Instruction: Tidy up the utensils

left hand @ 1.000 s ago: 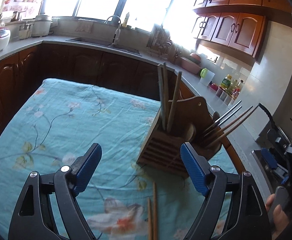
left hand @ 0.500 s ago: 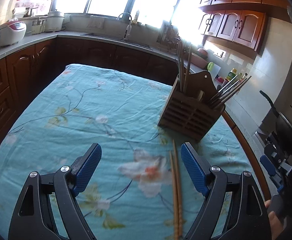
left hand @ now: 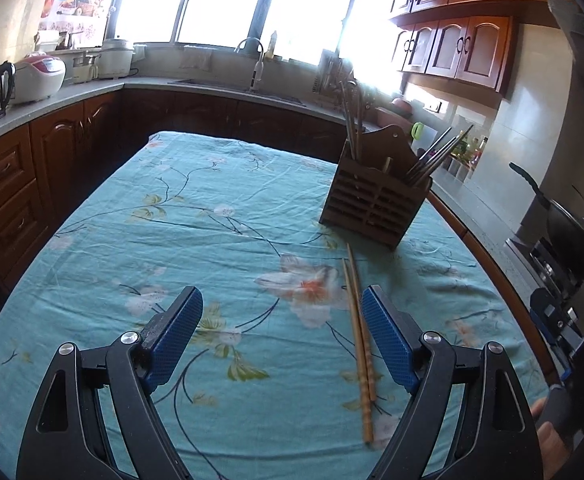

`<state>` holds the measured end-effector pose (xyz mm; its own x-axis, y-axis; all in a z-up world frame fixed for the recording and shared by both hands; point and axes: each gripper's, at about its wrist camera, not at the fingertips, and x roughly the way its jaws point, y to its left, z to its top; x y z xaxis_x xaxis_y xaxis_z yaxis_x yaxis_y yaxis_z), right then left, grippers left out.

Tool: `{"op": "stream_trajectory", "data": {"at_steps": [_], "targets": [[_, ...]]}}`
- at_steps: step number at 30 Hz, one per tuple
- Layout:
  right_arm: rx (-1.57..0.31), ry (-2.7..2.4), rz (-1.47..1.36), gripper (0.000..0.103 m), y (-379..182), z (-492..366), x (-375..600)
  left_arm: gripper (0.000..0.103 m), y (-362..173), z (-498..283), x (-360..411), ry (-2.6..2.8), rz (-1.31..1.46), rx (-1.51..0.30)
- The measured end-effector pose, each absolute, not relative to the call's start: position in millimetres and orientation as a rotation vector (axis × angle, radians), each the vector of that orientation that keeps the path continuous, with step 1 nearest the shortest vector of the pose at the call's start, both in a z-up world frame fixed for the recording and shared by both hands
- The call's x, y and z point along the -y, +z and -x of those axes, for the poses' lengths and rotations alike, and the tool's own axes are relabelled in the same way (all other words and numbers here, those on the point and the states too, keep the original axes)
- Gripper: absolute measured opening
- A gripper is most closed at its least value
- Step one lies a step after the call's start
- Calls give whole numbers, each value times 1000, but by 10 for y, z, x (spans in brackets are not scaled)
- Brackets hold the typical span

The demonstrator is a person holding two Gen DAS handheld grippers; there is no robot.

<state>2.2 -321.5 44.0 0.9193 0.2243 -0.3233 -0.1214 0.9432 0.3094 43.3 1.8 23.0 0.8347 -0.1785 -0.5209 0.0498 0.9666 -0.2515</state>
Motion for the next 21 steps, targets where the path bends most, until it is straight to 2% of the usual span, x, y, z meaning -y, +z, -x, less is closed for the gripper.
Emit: {"op": "stream_trajectory", "data": {"at_steps": [4,6,8,12,21], "targets": [[-305,178,-251,99,628,117,3227,85,435,-221,10,-122,200,-469],[-243,172,-225,103,758,227,3225,98,507,-124,31,-103,185,-413],[-170,150,-194,103,843,357,3210,103,514,-14,39,-60,170,-350],[-110,75,-104,103,729,492,3137,103,375,52,91,-27,130,-331],[-170,56,-80,103,278,521,3086,103,25,108,225,25,32,-357]]}}
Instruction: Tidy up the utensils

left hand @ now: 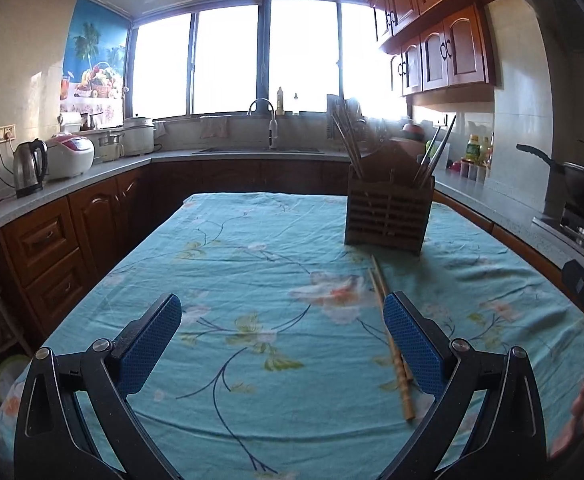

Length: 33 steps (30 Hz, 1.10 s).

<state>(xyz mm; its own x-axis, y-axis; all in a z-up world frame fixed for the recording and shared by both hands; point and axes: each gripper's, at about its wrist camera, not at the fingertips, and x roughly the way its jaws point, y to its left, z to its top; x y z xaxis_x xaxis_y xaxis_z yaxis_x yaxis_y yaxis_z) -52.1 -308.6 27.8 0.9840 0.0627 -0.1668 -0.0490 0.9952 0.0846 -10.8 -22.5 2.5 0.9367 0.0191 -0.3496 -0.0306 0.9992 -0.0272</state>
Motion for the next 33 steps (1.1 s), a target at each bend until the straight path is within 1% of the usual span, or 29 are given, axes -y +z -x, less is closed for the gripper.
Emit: {"op": "stream_trajectory", "data": {"at_steps": [9,33], "targets": [[-185,49,-91,103,243,571,3136,103,-34,149,264,27,22,-372],[-148,68,-83,103,194,776,3177,103,-40,355,364,12,6,-328]]}}
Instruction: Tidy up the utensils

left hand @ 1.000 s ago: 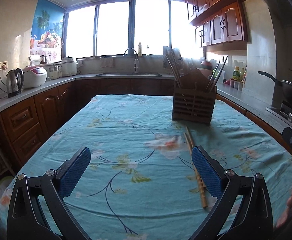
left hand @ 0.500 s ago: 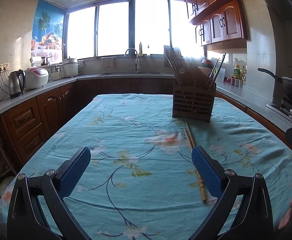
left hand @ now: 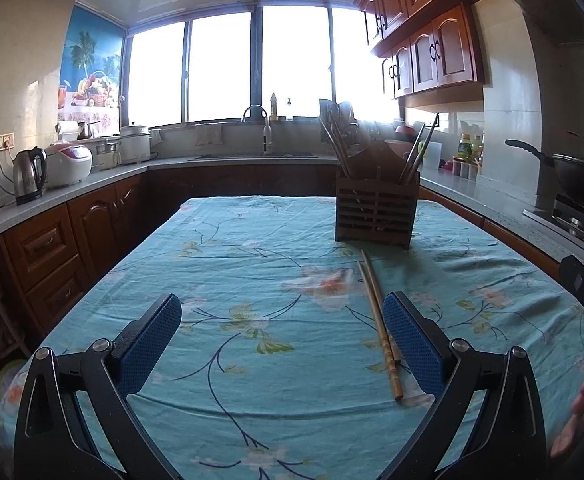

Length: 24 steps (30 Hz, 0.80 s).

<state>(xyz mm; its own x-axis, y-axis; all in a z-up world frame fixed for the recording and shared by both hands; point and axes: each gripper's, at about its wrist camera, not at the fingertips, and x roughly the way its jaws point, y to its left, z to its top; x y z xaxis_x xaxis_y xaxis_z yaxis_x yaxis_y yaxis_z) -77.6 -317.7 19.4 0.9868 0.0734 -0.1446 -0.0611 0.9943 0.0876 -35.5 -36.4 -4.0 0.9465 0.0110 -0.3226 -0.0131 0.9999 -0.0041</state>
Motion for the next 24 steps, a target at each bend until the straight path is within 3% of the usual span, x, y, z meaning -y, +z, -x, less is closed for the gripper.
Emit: {"op": "stream_trajectory", "data": {"at_steps": [24], "targets": [[-132,70,-88,103,209,776,3203,103,-37,386,398,9,4,-309]]}}
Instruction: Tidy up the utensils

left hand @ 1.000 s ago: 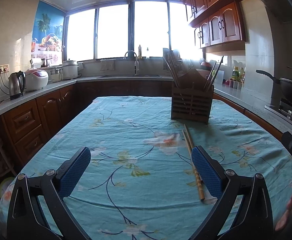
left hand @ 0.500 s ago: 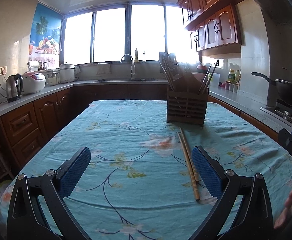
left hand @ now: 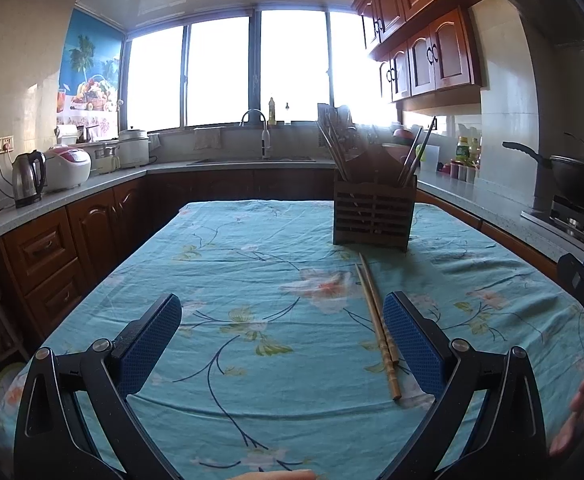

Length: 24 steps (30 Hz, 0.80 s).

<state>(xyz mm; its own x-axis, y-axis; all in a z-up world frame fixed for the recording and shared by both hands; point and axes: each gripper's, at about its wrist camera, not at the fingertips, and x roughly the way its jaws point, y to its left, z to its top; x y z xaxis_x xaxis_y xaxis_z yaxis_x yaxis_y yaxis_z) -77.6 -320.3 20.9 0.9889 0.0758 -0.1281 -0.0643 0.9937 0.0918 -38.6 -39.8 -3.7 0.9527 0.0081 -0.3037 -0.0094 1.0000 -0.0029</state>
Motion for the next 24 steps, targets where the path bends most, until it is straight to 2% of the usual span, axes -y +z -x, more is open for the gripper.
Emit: {"op": "stream_trajectory", "data": {"at_steps": [24], "targets": [[-129,73,-93,103,230,768,3228,103,-9,434,437,10,-8,-296]]}}
